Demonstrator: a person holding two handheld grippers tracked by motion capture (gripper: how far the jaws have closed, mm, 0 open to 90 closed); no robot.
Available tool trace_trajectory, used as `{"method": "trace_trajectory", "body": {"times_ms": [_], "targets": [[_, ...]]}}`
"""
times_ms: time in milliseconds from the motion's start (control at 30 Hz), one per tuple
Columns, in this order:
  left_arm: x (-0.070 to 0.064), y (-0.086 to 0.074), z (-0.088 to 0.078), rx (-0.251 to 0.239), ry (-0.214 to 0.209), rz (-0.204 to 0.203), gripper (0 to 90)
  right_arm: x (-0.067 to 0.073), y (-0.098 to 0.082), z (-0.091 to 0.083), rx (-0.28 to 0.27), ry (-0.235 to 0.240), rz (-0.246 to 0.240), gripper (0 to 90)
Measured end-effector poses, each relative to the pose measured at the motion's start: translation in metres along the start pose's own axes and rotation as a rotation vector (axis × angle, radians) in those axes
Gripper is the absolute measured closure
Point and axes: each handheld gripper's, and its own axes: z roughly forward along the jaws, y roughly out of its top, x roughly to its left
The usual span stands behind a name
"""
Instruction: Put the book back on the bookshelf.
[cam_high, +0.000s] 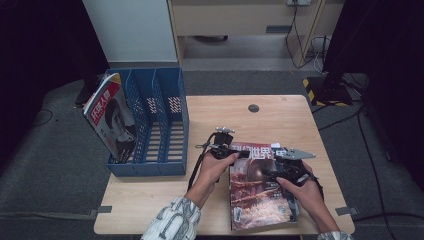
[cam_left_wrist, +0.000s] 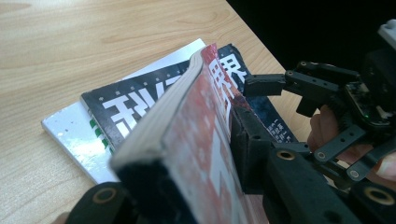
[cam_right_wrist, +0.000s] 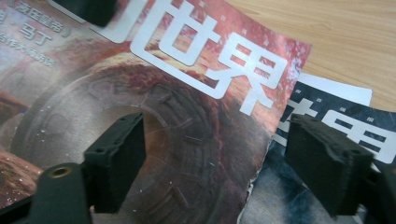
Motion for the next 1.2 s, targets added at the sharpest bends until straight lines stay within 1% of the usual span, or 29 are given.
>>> {"method": "trace_trajectory", "body": {"times_ms": [67, 200, 300, 367, 400, 433, 467, 633, 800, 833, 933, 1067, 1133, 1167, 1200], "targets": [[-0.003, 0.001, -0.002, 0.001, 0.002, 0.016, 77.7, -0.001, 0.0, 0.0, -0.003, 0.003, 0.011, 15.8], [-0.008, 0.006, -0.006, 0.007, 0.017, 0.057, 77.9, -0.001, 0.0, 0.0, -0.008, 0.042, 0.044, 15.6], [-0.012, 0.009, -0.009, 0.008, 0.022, 0.082, 77.9, 0.0, 0.0, 0.001, -0.005, 0.063, 0.051, 13.4], [-0.013, 0.01, -0.01, 0.008, 0.02, 0.092, 78.0, 0.001, 0.001, 0.001, 0.005, 0.089, 0.052, 10.8], [-0.014, 0.01, -0.01, 0.008, 0.018, 0.093, 78.0, 0.001, 0.001, 0.001, 0.005, 0.089, 0.052, 10.8], [-0.014, 0.011, -0.01, 0.007, 0.016, 0.099, 78.2, 0.0, 0.0, 0.001, 0.006, 0.101, 0.058, 9.3], [-0.014, 0.011, -0.01, 0.007, 0.016, 0.099, 78.3, 0.0, 0.0, 0.001, 0.008, 0.108, 0.051, 8.7], [-0.017, 0.014, -0.011, 0.012, 0.021, 0.115, 78.7, 0.001, 0.0, 0.001, 0.006, 0.117, 0.052, 9.4], [-0.02, 0.018, -0.016, 0.01, 0.037, 0.13, 79.3, 0.0, 0.0, -0.001, 0.001, 0.117, 0.048, 11.5], [-0.02, 0.019, -0.018, 0.001, 0.039, 0.124, 79.5, -0.001, 0.0, -0.002, 0.001, 0.114, 0.041, 12.5], [-0.02, 0.023, -0.023, -0.008, 0.049, 0.124, 80.2, -0.004, -0.002, -0.007, 0.008, 0.099, 0.036, 14.2], [-0.02, 0.029, -0.032, -0.026, 0.066, 0.122, 81.2, -0.012, -0.005, -0.013, 0.013, 0.071, 0.045, 17.0], [-0.02, 0.031, -0.036, -0.029, 0.069, 0.122, 81.7, -0.015, -0.007, -0.015, 0.015, 0.053, 0.043, 17.8], [-0.02, 0.032, -0.038, -0.028, 0.074, 0.124, 81.8, -0.018, -0.008, -0.017, 0.014, 0.028, 0.035, 18.7], [-0.02, 0.033, -0.039, -0.027, 0.078, 0.126, 81.8, -0.018, -0.008, -0.017, 0.014, 0.028, 0.035, 18.7]]}}
